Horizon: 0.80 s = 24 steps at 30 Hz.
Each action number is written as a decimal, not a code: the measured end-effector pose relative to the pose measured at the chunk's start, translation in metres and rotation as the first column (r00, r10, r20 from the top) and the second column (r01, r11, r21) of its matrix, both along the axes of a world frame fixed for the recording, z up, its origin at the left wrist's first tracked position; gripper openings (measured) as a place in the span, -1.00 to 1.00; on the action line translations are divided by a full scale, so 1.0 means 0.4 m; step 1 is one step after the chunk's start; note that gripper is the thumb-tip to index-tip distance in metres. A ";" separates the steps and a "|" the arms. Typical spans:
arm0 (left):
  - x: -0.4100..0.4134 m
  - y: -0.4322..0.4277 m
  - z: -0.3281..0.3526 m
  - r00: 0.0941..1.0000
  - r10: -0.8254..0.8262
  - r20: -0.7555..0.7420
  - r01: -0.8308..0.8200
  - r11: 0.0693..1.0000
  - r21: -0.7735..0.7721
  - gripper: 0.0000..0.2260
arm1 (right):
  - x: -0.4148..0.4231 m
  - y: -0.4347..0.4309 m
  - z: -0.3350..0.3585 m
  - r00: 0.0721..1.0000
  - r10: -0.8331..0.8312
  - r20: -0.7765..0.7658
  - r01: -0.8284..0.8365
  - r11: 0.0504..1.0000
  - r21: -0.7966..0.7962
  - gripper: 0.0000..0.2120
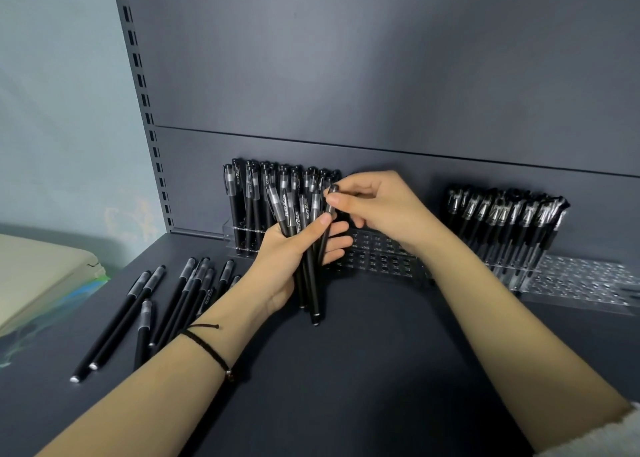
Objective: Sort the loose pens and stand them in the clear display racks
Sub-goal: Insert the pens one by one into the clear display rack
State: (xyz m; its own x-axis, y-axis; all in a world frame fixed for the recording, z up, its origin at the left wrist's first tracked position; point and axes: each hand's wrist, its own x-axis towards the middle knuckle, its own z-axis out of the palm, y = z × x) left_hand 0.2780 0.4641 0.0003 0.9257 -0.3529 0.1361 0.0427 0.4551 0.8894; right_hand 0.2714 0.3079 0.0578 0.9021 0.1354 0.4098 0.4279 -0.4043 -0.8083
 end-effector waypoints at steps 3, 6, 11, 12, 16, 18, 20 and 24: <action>0.000 0.002 0.001 0.999 -0.042 0.011 0.041 0.998 0.054 -0.75 | 0.000 0.004 0.004 0.998 -0.053 0.020 0.051 0.993 0.104 -0.83; -0.001 -0.003 0.002 1.000 -0.015 -0.014 0.016 0.993 0.120 -0.72 | 0.006 0.002 0.006 0.981 -0.153 0.118 0.141 0.984 0.110 -0.89; 0.003 -0.002 0.000 0.999 0.020 -0.038 -0.013 0.984 0.176 -0.73 | 0.013 0.000 0.012 0.910 -0.359 0.207 0.261 0.885 0.385 -0.91; 0.005 -0.002 -0.001 0.998 0.028 -0.048 -0.019 0.983 0.181 -0.73 | 0.015 -0.007 0.015 0.886 -0.413 0.213 0.291 0.851 0.438 -0.92; 0.016 -0.001 -0.011 0.997 0.056 -0.054 -0.044 0.977 0.209 -0.67 | 0.025 -0.038 0.008 0.741 -0.599 0.303 0.444 0.776 0.448 -0.93; 0.015 -0.002 -0.009 0.998 0.057 -0.041 -0.047 0.976 0.212 -0.68 | 0.024 -0.039 0.000 0.691 -0.628 0.359 0.508 0.775 0.377 -0.92; 0.011 -0.005 -0.006 0.995 0.070 -0.069 -0.056 0.980 0.193 -0.80 | 0.028 -0.040 -0.010 0.676 -0.630 0.382 0.539 0.776 0.326 -0.89; 0.023 -0.004 -0.005 0.989 0.097 -0.115 -0.083 0.989 0.126 -0.85 | 0.042 -0.046 -0.027 0.674 -0.630 0.385 0.581 0.774 0.251 -0.79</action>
State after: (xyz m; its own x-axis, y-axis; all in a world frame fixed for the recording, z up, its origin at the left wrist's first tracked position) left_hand 0.2873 0.4626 -0.0016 0.9615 -0.2743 -0.0173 0.1170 0.3516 0.9288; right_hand 0.2882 0.2896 0.0470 0.4996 -0.4412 0.7455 0.4224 -0.6273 -0.6543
